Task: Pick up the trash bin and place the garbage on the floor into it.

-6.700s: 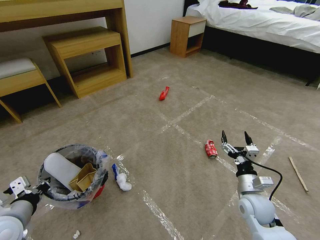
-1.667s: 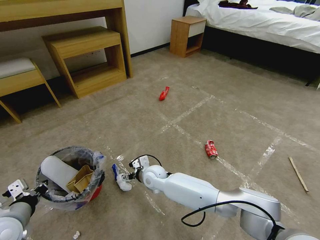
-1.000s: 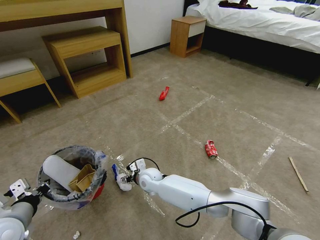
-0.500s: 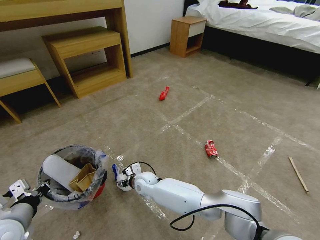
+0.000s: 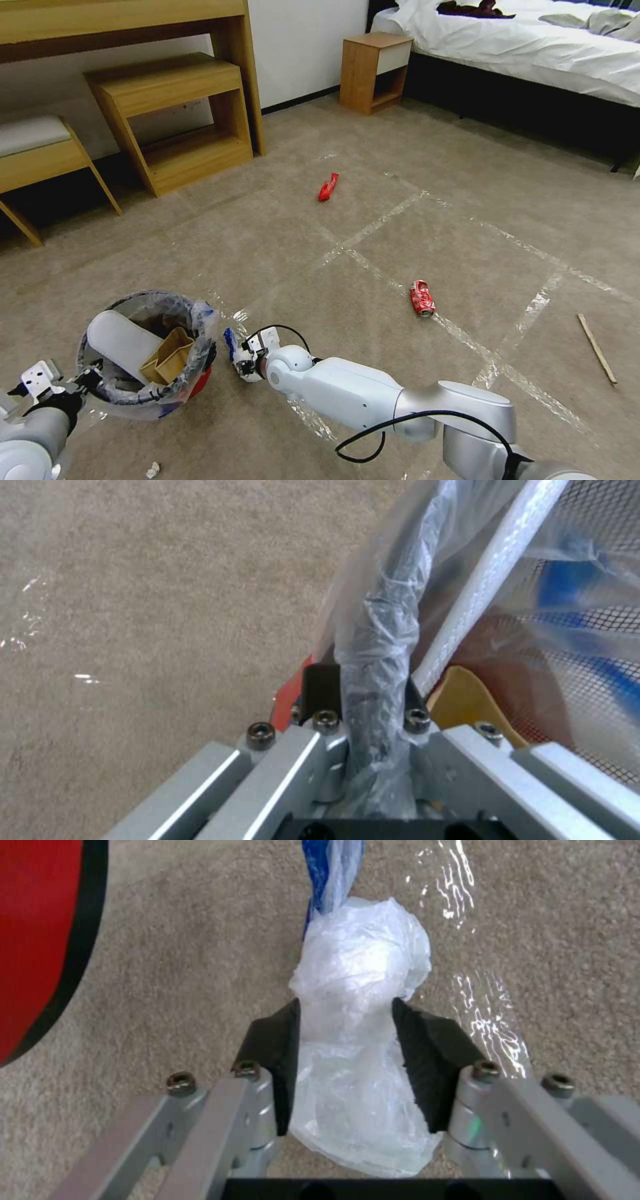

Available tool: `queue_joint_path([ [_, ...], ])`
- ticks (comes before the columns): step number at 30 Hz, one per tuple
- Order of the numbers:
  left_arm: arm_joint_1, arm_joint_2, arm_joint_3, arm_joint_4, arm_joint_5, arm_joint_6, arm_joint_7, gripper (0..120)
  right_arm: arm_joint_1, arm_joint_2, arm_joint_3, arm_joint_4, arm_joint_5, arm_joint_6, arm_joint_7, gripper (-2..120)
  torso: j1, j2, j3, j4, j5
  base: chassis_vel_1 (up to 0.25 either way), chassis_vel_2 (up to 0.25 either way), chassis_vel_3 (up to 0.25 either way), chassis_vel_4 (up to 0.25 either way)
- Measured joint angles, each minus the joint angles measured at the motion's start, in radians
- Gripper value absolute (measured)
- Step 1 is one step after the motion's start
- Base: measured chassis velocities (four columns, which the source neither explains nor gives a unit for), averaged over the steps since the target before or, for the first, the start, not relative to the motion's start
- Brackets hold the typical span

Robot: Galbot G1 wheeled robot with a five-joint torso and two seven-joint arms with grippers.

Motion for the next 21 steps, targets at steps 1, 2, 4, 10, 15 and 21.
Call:
queue_joint_path([
  [1,0.0,-0.001,0.0,-0.001,0.0,0.0,0.0,1,-0.001,0.001,0.0,-0.004,-0.003,0.001,-0.002,36,0.0,0.0,0.0,0.0,0.0,0.0,0.0,0.0,0.0],
  [2,0.0,-0.002,0.001,-0.003,0.0,0.0,0.0,1,-0.002,0.003,0.0,-0.008,-0.005,0.002,-0.004,35,0.0,0.0,0.0,0.0,0.0,0.0,0.0,0.0,0.0],
  [4,0.0,-0.004,0.002,-0.003,0.0,-0.001,0.0,1,-0.004,0.005,0.0,-0.014,-0.007,0.003,-0.006,35,0.0,0.0,0.0,0.0,0.0001,0.0,0.0,0.0,0.0],
  [10,0.001,-0.01,0.006,-0.006,0.003,-0.001,0.0,1,-0.01,0.014,0.002,-0.039,-0.023,0.014,-0.019,35,0.0,0.0,0.0,0.0,0.0,0.0,0.0,0.0,0.0],
  [15,0.002,-0.011,0.009,-0.008,0.003,-0.004,0.001,1,-0.015,0.018,0.007,-0.059,-0.033,0.019,-0.024,35,0.0,0.0,0.0,0.0,0.0,0.0,0.0,0.0,0.0],
  [21,0.003,-0.011,0.013,-0.008,0.005,-0.006,0.002,1,-0.021,0.028,0.016,-0.09,-0.051,0.027,-0.03,35,0.0,0.0,0.0,0.0,0.0001,0.0,0.0,0.0,0.0],
])
